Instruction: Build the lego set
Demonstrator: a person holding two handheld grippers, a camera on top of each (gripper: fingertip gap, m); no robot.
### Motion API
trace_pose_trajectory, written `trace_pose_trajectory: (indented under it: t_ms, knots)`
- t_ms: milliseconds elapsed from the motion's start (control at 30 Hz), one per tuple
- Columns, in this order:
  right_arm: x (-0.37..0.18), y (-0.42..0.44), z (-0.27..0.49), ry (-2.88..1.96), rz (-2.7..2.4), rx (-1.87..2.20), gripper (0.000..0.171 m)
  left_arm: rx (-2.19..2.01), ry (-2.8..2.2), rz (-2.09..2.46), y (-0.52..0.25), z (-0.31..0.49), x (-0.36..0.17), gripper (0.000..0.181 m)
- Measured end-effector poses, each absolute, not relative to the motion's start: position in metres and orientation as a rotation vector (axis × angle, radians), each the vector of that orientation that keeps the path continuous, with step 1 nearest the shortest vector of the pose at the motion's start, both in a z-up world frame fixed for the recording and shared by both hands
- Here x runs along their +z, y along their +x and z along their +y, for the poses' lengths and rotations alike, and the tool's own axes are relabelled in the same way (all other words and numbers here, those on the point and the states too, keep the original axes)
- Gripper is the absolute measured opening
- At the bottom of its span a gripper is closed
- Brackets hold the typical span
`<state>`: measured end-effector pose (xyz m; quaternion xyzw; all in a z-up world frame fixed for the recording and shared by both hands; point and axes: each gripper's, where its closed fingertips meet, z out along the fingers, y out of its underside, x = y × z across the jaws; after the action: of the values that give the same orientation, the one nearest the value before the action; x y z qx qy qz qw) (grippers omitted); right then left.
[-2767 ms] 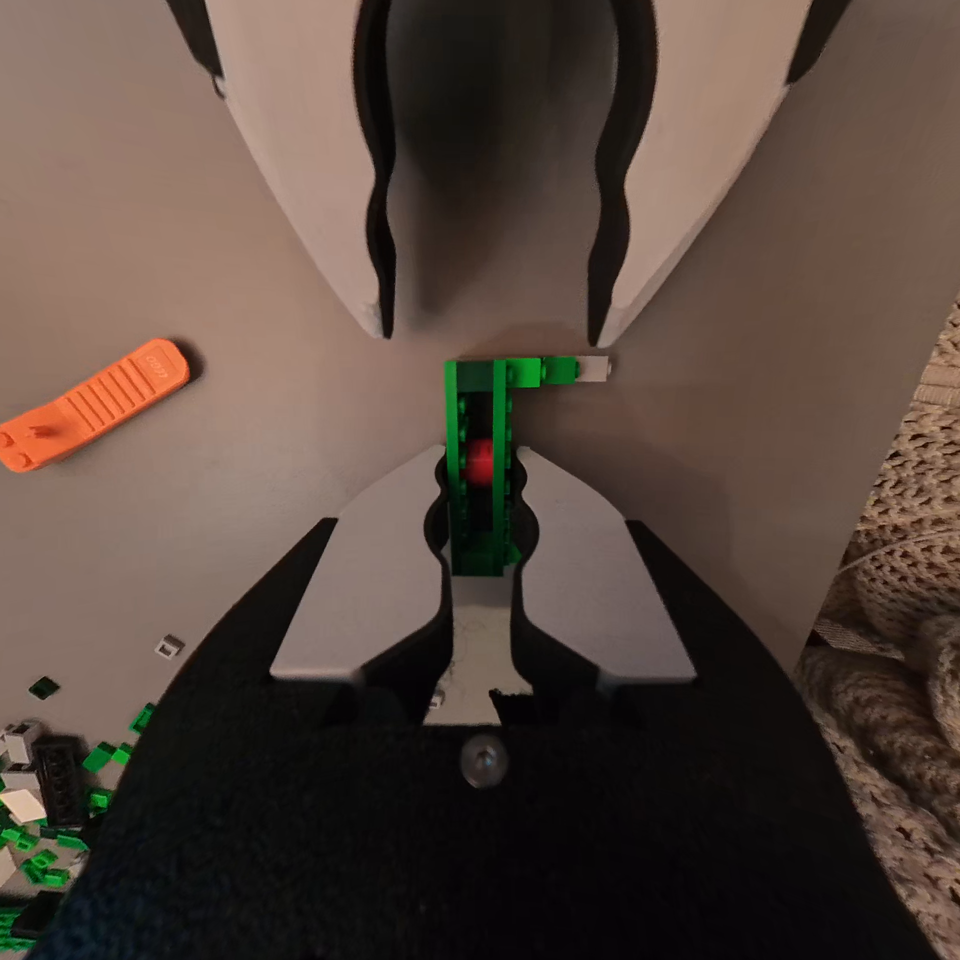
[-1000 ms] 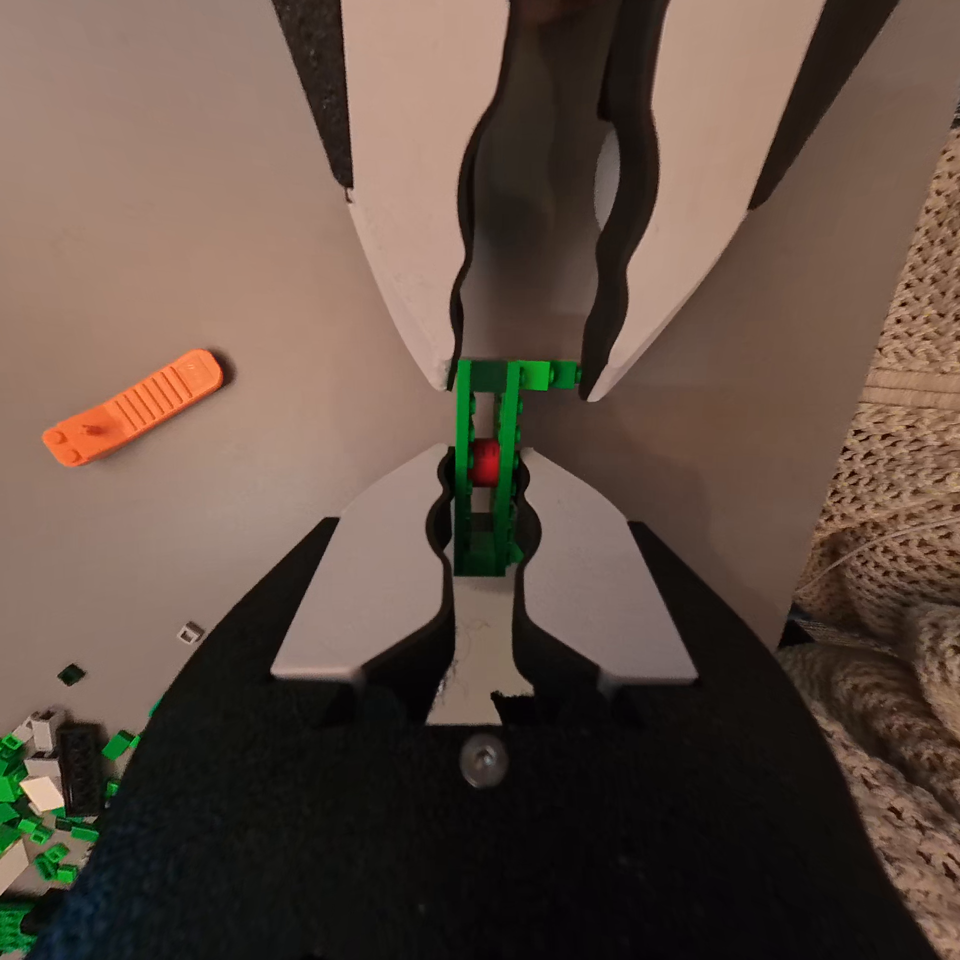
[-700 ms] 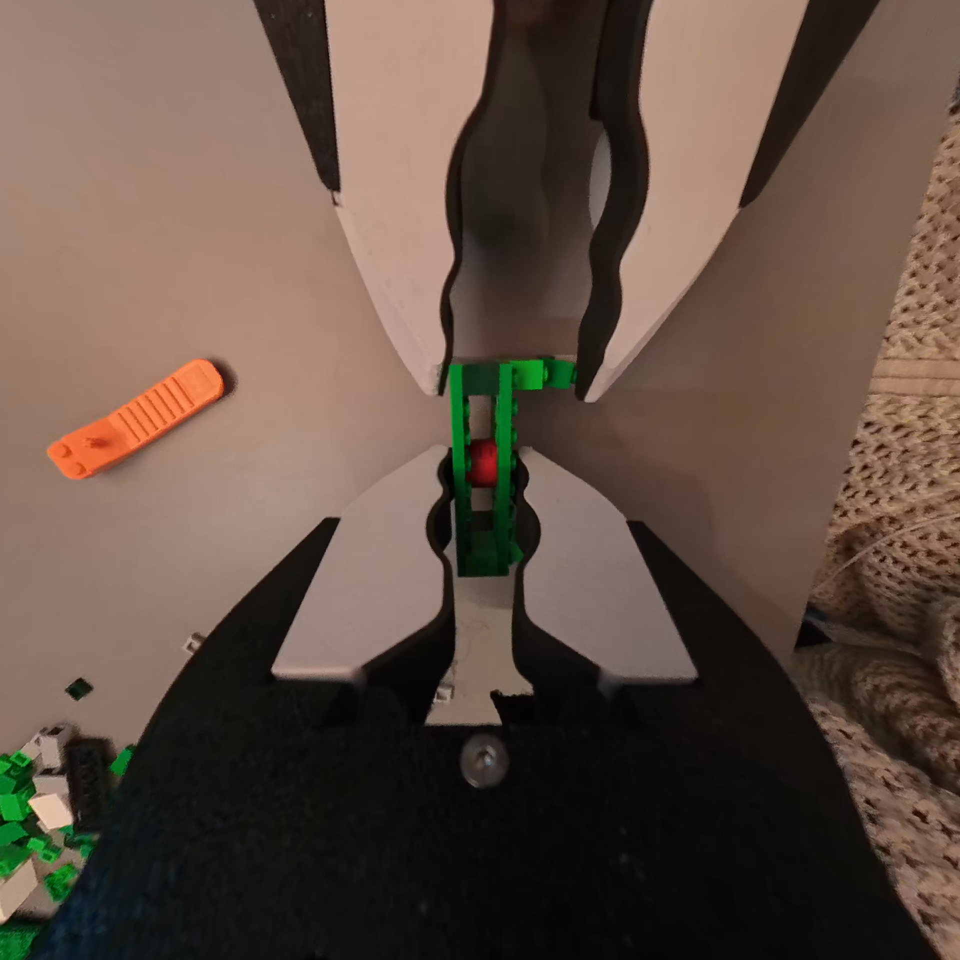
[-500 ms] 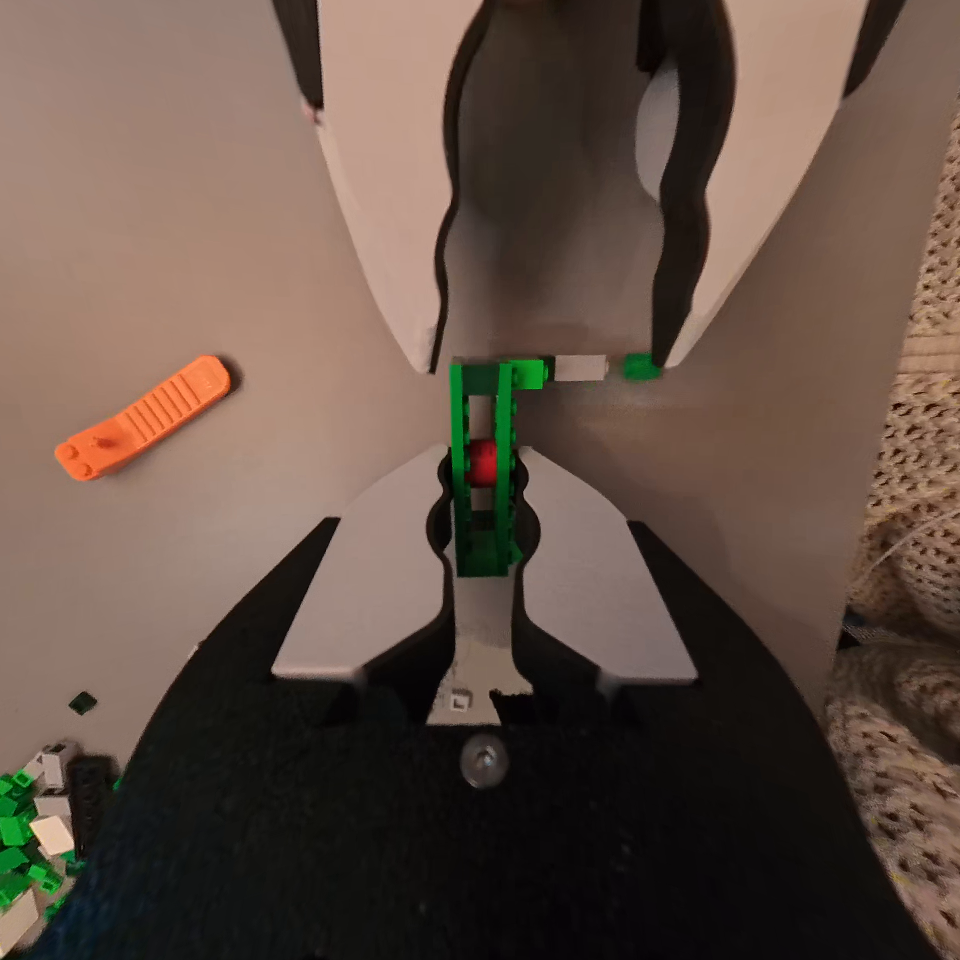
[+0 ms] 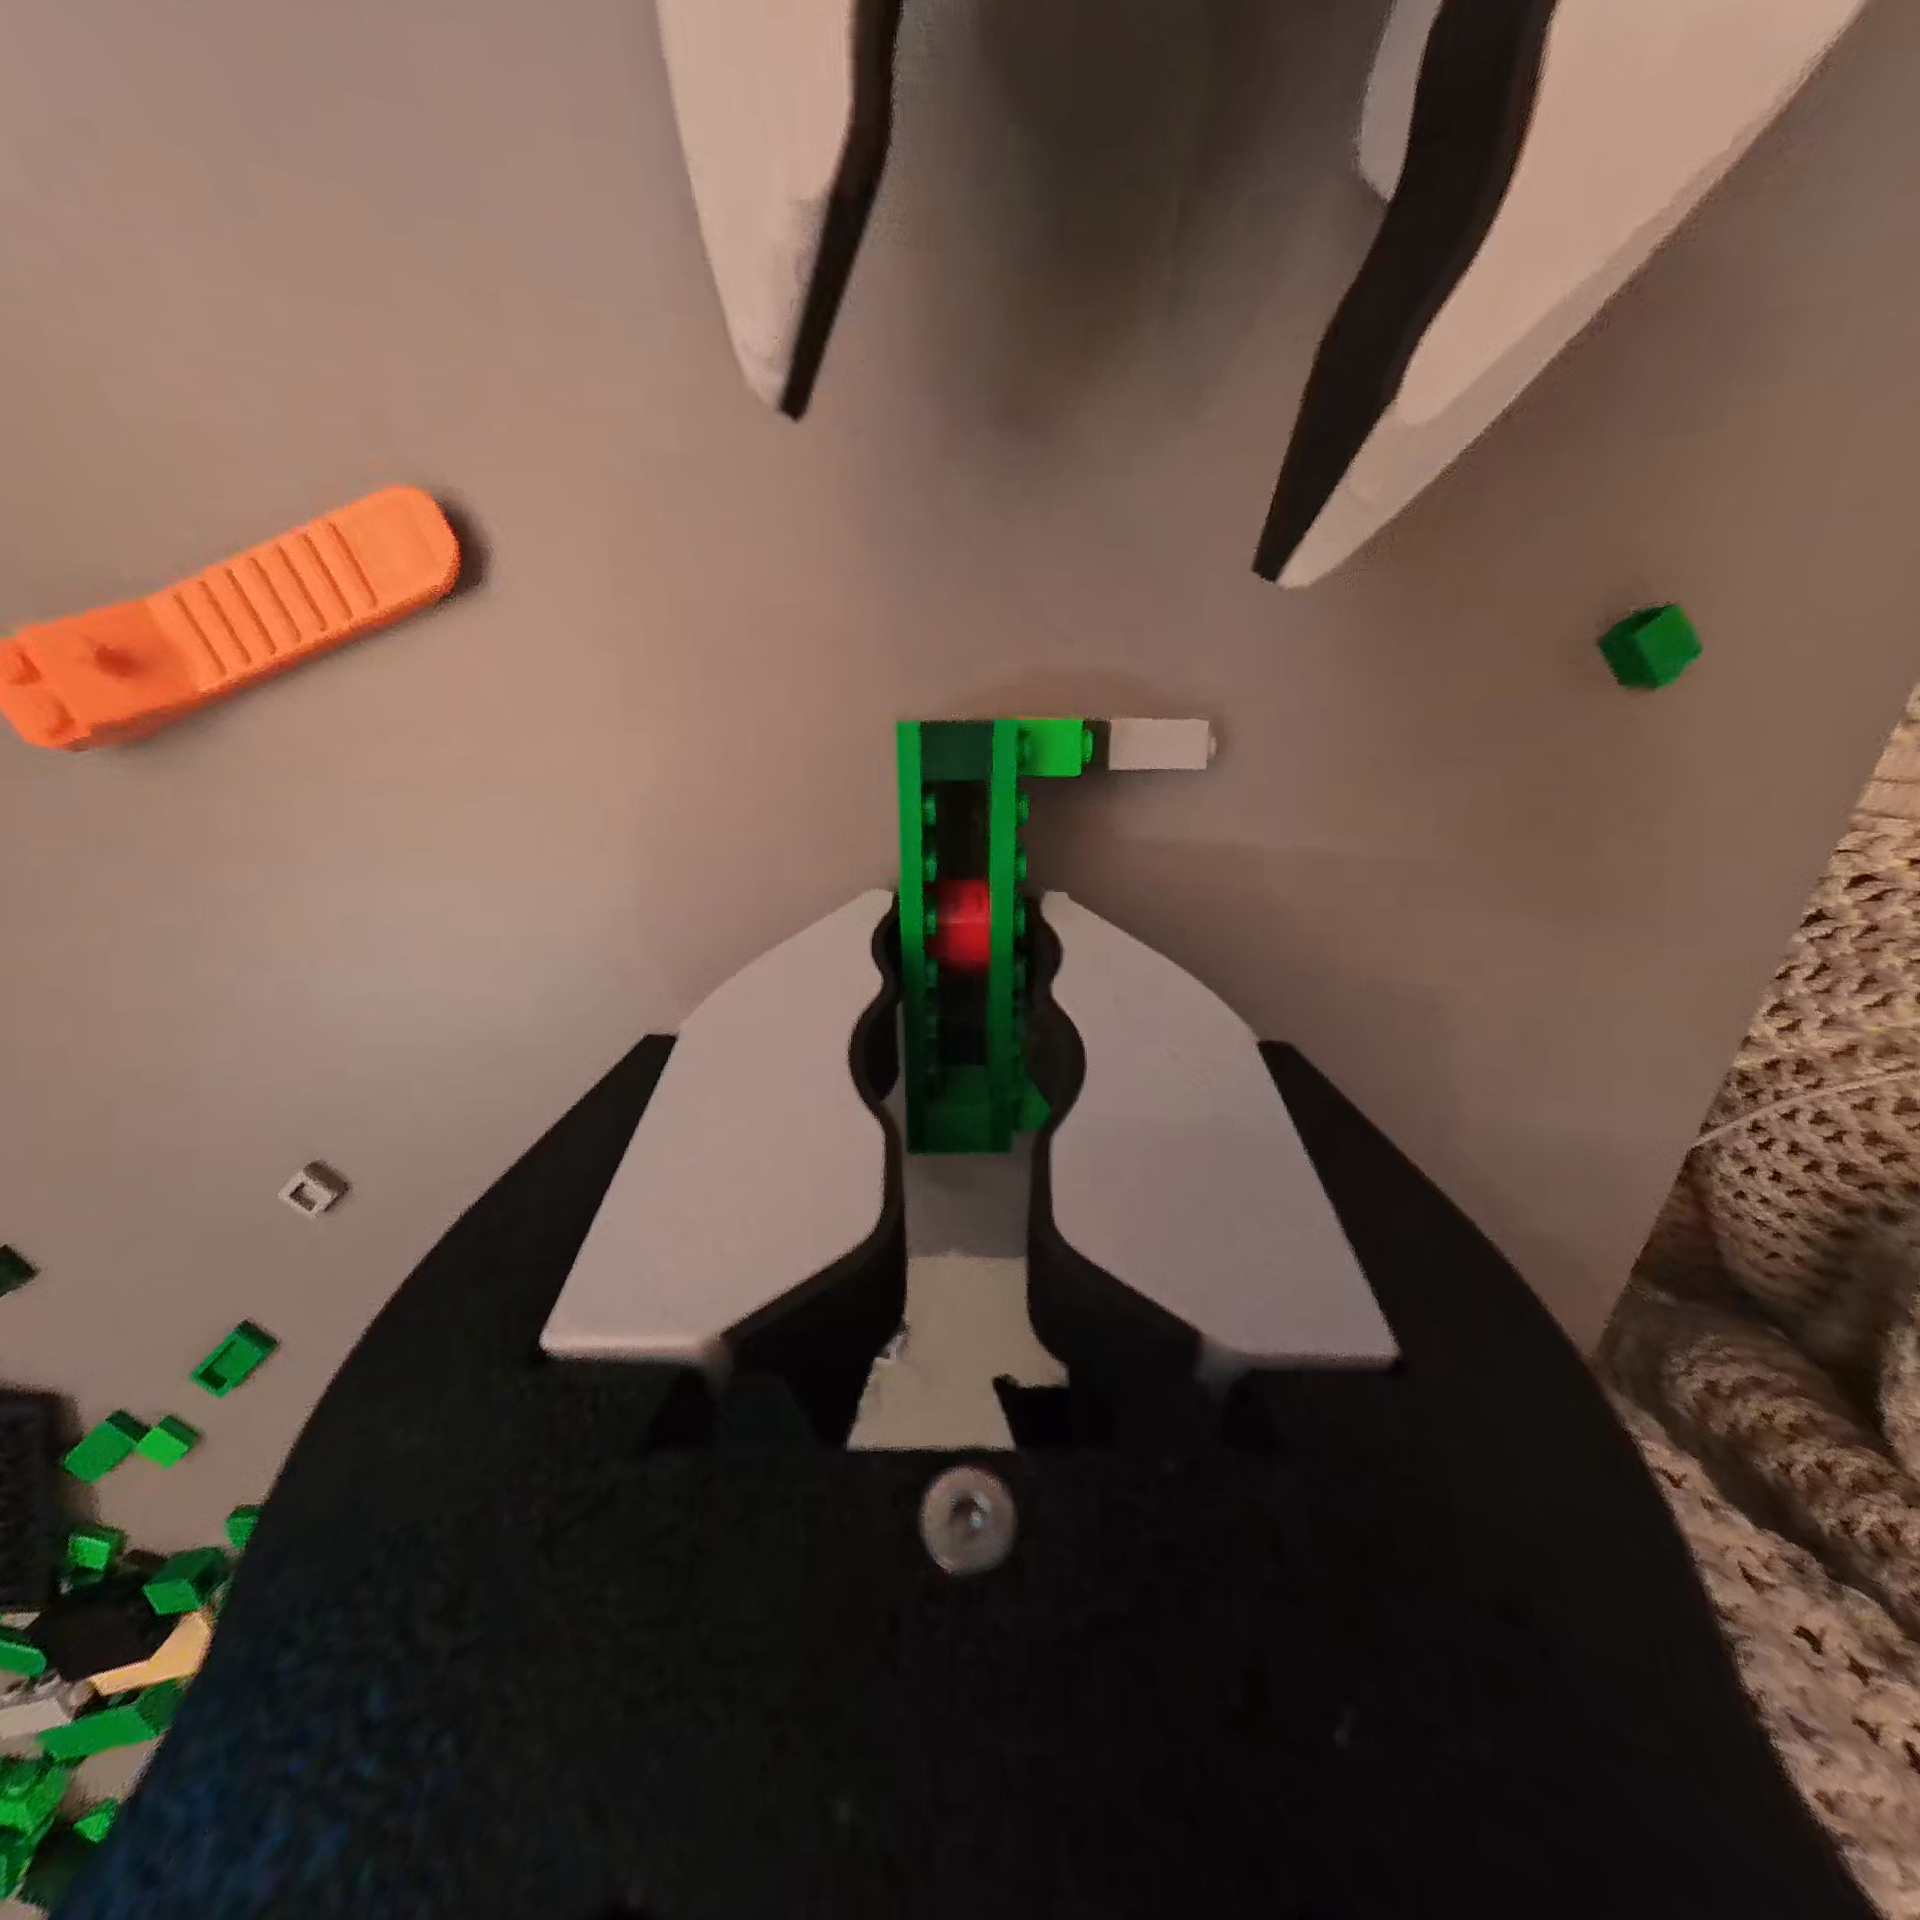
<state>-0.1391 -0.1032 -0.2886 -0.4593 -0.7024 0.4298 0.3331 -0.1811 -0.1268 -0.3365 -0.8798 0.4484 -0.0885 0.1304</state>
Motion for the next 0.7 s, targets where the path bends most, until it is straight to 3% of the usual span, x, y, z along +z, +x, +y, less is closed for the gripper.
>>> trace_pose_trajectory:
  t_ms: [133, 167, 433, 567, 700]
  knots:
    - [-0.285, -0.138, -0.102, -1.200, -1.813, 1.165, 0.048, -0.249, -2.568, 1.319, -0.180, -0.129, -0.337, 0.029]
    - [-0.286, -0.138, -0.104, -1.194, -1.828, 1.159, 0.048, -0.223, -2.560, 1.331, -0.181, -0.128, -0.337, 0.020]
    - [-0.294, -0.146, -0.120, -1.246, -1.925, 1.220, 0.054, -0.262, -2.426, 1.363, -0.162, -0.125, -0.323, 0.020]
    - [-0.298, -0.143, -0.125, -1.211, -1.982, 1.186, 0.031, -0.234, -2.401, 1.403, -0.157, -0.127, -0.318, 0.020]
    - [-0.296, -0.142, -0.126, -1.194, -1.977, 1.185, 0.029, -0.219, -2.390, 1.409, -0.156, -0.125, -0.316, 0.019]
